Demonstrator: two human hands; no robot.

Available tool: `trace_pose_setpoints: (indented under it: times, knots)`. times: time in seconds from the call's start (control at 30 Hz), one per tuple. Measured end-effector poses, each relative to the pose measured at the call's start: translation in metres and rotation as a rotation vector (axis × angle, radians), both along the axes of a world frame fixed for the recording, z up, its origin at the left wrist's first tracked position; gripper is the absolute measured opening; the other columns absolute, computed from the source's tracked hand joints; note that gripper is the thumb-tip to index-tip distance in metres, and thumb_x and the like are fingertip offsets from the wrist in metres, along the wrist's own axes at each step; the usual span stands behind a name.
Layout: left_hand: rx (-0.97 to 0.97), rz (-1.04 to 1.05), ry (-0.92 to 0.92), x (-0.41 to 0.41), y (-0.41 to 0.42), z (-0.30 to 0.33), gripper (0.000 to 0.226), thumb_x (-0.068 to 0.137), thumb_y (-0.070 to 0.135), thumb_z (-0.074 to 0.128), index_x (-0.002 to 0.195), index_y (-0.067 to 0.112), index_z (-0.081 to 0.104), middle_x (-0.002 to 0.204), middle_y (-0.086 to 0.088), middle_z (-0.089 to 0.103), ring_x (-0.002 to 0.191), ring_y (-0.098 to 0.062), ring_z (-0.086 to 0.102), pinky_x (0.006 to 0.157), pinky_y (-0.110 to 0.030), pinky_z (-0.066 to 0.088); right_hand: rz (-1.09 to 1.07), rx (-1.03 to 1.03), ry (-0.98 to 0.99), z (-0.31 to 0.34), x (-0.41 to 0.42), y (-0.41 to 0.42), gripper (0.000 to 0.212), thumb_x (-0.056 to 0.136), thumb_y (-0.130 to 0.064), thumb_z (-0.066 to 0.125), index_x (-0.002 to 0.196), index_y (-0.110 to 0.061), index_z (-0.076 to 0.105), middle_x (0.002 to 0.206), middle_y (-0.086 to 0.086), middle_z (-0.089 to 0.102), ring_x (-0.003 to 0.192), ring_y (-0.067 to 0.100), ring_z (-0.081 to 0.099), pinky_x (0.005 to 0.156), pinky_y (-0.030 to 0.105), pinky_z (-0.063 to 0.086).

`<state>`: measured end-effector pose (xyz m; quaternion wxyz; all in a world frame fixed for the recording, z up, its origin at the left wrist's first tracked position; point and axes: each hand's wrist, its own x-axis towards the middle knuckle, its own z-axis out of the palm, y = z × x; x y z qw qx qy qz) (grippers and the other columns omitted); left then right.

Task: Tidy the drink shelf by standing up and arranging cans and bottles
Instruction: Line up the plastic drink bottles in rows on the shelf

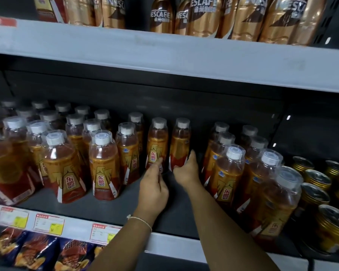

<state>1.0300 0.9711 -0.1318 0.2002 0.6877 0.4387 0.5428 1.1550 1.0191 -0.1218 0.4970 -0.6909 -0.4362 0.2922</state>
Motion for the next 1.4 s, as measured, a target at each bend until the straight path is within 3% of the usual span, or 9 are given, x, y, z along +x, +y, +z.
trace_pose_setpoints:
  times: [0.17,0.3,0.5,0.73,0.9,1.4]
  knots:
    - [-0.001,0.000,-0.013,0.001,0.002,-0.001,0.052,0.088,-0.015,0.045,0.137,0.001,0.050,0.128,0.004,0.049,0.125,-0.007,0.043,0.101,0.002,0.023,-0.030,0.001,-0.008,-0.006,0.001,0.005,0.087,0.086,-0.003,0.073,0.156,-0.017,0.025,0.144,0.010,0.053,0.137,0.029,0.048,0.114,0.052,0.040]
    - [-0.011,0.014,-0.017,-0.001,0.003,-0.002,0.053,0.087,-0.016,0.044,0.137,0.001,0.050,0.130,-0.002,0.053,0.123,-0.007,0.044,0.100,0.002,0.024,-0.132,0.006,-0.222,-0.013,-0.003,0.005,0.071,0.084,-0.016,0.077,0.145,-0.011,0.041,0.141,0.012,0.050,0.135,0.032,0.041,0.113,0.050,0.039]
    - [-0.015,0.033,-0.024,-0.002,0.003,-0.001,0.054,0.086,-0.017,0.044,0.137,-0.001,0.050,0.135,-0.013,0.056,0.123,-0.008,0.044,0.099,0.003,0.024,-0.201,0.050,-0.234,-0.015,-0.006,0.000,0.079,0.079,-0.025,0.085,0.141,-0.004,0.040,0.138,0.017,0.040,0.116,0.034,0.056,0.098,0.039,0.052]
    - [-0.012,0.046,-0.011,-0.001,0.004,-0.002,0.055,0.084,-0.018,0.043,0.136,-0.002,0.051,0.135,-0.015,0.056,0.126,-0.017,0.048,0.101,0.002,0.024,-0.178,-0.064,-0.351,-0.021,-0.009,-0.003,0.092,0.087,-0.019,0.076,0.157,-0.004,0.017,0.150,0.019,0.038,0.139,0.036,0.038,0.113,0.046,0.039]
    - [-0.001,0.052,0.005,-0.001,0.004,-0.002,0.053,0.085,-0.017,0.044,0.135,-0.002,0.052,0.134,-0.016,0.057,0.124,-0.016,0.049,0.100,0.002,0.025,-0.247,-0.113,-0.375,-0.020,-0.013,0.002,0.095,0.090,-0.028,0.074,0.156,-0.001,0.011,0.150,0.021,0.032,0.139,0.036,0.035,0.113,0.044,0.036]
    - [-0.012,0.044,0.028,0.002,0.005,-0.003,0.049,0.089,-0.013,0.045,0.135,0.000,0.052,0.131,-0.013,0.059,0.118,-0.007,0.045,0.095,0.006,0.024,-0.307,-0.131,-0.296,-0.012,-0.017,0.008,0.101,0.092,-0.021,0.070,0.157,0.002,-0.004,0.157,0.025,0.021,0.143,0.040,0.029,0.116,0.044,0.031]
